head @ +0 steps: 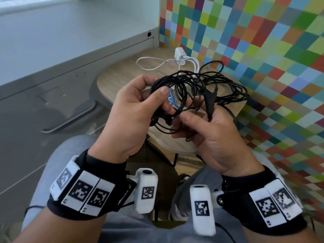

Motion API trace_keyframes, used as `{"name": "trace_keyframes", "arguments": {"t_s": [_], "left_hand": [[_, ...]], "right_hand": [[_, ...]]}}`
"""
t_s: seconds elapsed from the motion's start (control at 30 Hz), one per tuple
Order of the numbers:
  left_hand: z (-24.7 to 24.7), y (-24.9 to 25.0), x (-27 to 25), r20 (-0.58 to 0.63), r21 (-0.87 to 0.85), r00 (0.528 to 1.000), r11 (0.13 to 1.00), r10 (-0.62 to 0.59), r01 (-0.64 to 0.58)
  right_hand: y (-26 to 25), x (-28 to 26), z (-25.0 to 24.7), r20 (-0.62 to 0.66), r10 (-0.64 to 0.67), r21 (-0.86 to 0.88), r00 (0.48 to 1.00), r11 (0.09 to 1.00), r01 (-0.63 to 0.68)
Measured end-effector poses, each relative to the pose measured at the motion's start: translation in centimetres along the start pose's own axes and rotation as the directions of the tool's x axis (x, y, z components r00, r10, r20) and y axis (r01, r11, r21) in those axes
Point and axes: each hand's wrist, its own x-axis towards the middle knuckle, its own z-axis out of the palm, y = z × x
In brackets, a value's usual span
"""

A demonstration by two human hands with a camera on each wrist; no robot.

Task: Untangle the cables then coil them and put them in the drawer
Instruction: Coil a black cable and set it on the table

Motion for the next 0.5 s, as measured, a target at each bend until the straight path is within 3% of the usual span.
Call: {"name": "trace_keyframes", "arguments": {"t_s": [0.07, 0.23, 0.5], "left_hand": [[0.0, -0.1, 0.0, 0.011, 0.031, 1.0, 0.999, -0.009, 0.009], [-0.5, -0.1, 0.3, -0.035, 0.124, 0.999, 0.992, 0.023, -0.019], [-0.6, 0.1, 0.3, -0.001, 0.054, 1.0, 0.998, 0.01, -0.01]], "right_hand": [[0.0, 0.0, 0.2, -0.015, -0.021, -0.028, 1.0, 0.999, 0.02], [-0.4, 0.5, -0.2, -0.19, -0.078, -0.037, 0.979, 0.997, 0.073], [-0.1, 0.6, -0.8, -0.147, -0.071, -0.083, 0.987, 0.995, 0.059]]}}
